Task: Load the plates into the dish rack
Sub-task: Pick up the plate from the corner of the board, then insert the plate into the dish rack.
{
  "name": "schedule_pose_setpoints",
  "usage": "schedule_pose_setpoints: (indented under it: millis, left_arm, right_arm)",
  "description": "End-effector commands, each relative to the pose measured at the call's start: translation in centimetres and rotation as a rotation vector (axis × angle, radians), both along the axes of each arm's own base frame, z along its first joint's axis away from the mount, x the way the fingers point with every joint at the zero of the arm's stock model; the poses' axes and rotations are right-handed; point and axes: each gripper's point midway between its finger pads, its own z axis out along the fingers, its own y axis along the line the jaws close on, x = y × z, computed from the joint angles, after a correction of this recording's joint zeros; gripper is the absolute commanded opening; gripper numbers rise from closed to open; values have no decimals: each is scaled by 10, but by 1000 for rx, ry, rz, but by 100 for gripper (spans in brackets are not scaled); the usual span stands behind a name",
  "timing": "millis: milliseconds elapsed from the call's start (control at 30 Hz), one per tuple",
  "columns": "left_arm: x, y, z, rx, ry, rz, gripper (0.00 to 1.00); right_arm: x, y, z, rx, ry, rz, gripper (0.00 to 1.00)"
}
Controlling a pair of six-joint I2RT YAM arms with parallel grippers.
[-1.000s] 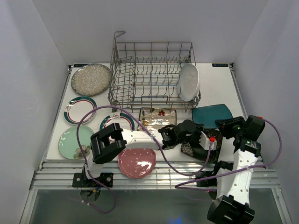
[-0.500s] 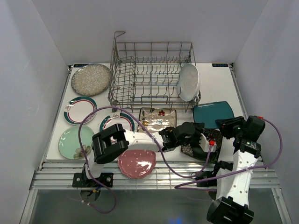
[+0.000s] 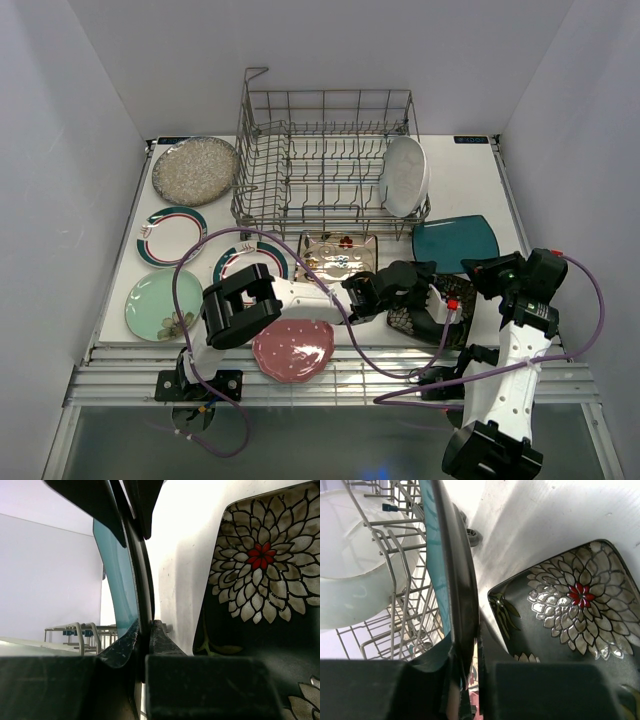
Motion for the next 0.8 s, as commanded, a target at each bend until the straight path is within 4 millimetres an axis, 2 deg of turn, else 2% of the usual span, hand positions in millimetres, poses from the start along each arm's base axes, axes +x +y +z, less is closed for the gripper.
schedule_pose_setpoints:
  millis: [0,167,267,300,400,433,533,633,767]
  left_arm:
    - [9,-6,71,-189,-96,12,0]
    - [9,-6,79,-218,-74,24,0]
    - [6,-5,84,-244,-41,17,9]
    - [2,-4,83,-243,-26,7,19]
    - [-10,-2,85,-253,32,-25,40]
    - [-13,-1,86,-253,41,-27,55]
    - [-19,0,87,-252,50,-14,79]
    - [-29,0,82,-236,64,-22,91]
    - [-41,3,78,-225,83,-34,98]
  right_arm:
    - [5,1,19,-33,-69,28,8]
    - [4,-3,20,-46,-57,4,8]
    - [3,-9,26,-73,-58,-24,8]
    - [3,-10,28,-78,-60,-29,8]
    - [4,-15,34,-98,-62,-51,8]
    - [4,-17,35,-103,-60,-56,8]
    - [7,-22,37,-120,-52,-77,8]
    - [10,-27,41,-132,-51,-94,8]
    - [13,-35,47,-154,-54,-120,8]
